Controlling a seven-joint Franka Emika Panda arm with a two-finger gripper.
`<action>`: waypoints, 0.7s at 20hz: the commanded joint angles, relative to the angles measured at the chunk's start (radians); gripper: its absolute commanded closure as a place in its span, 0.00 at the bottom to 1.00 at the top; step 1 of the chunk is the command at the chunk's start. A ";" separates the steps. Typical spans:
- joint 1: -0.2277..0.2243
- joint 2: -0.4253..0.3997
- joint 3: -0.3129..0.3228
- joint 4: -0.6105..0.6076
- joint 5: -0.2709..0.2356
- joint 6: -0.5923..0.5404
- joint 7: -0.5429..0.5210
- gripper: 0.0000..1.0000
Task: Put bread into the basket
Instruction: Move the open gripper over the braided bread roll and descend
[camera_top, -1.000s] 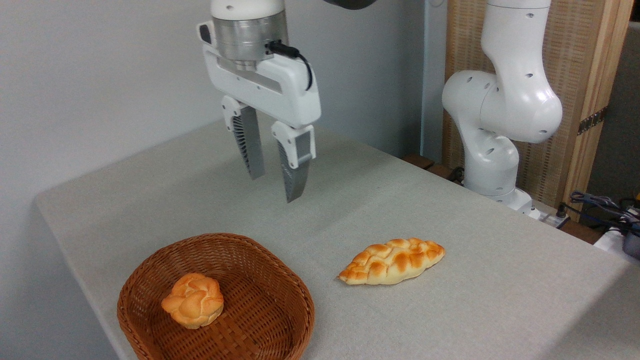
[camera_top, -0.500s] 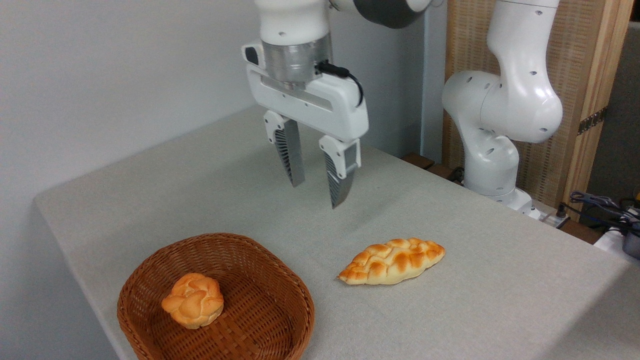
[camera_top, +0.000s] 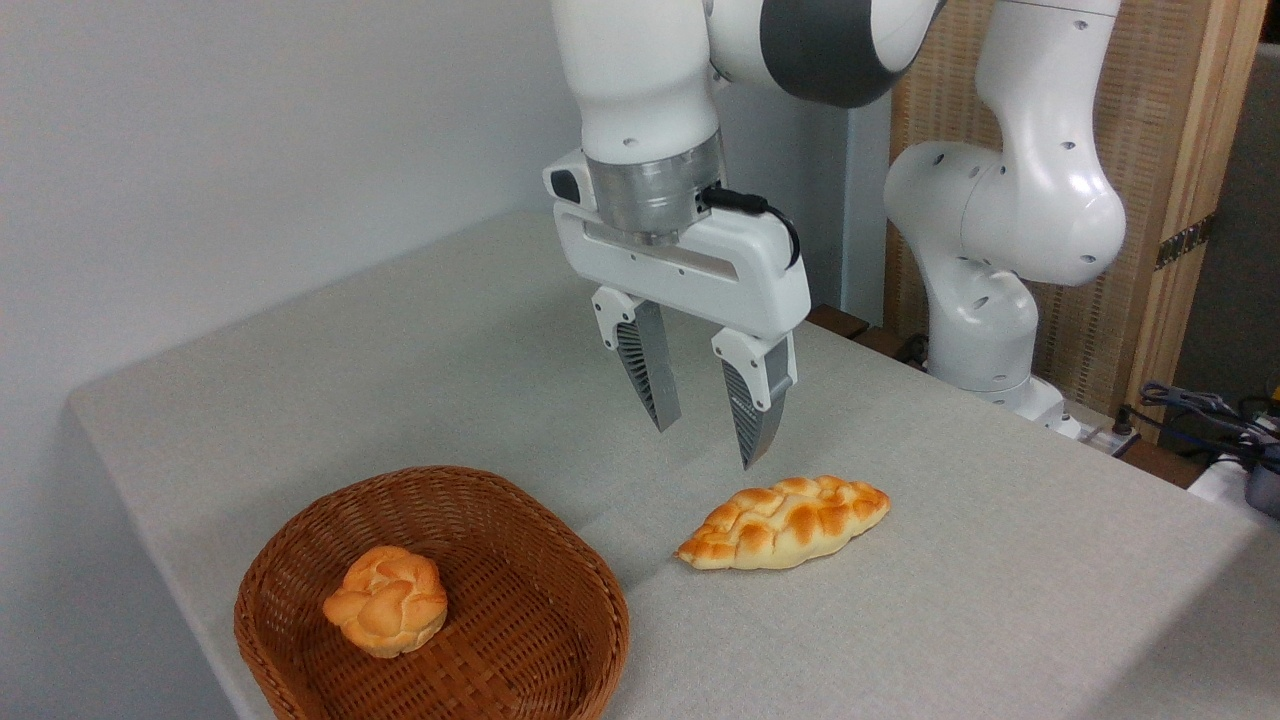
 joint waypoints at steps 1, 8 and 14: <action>-0.004 -0.047 0.007 -0.099 0.019 0.046 0.060 0.00; -0.003 -0.047 0.007 -0.156 0.044 0.057 0.219 0.00; -0.003 -0.038 0.010 -0.191 0.094 0.057 0.500 0.00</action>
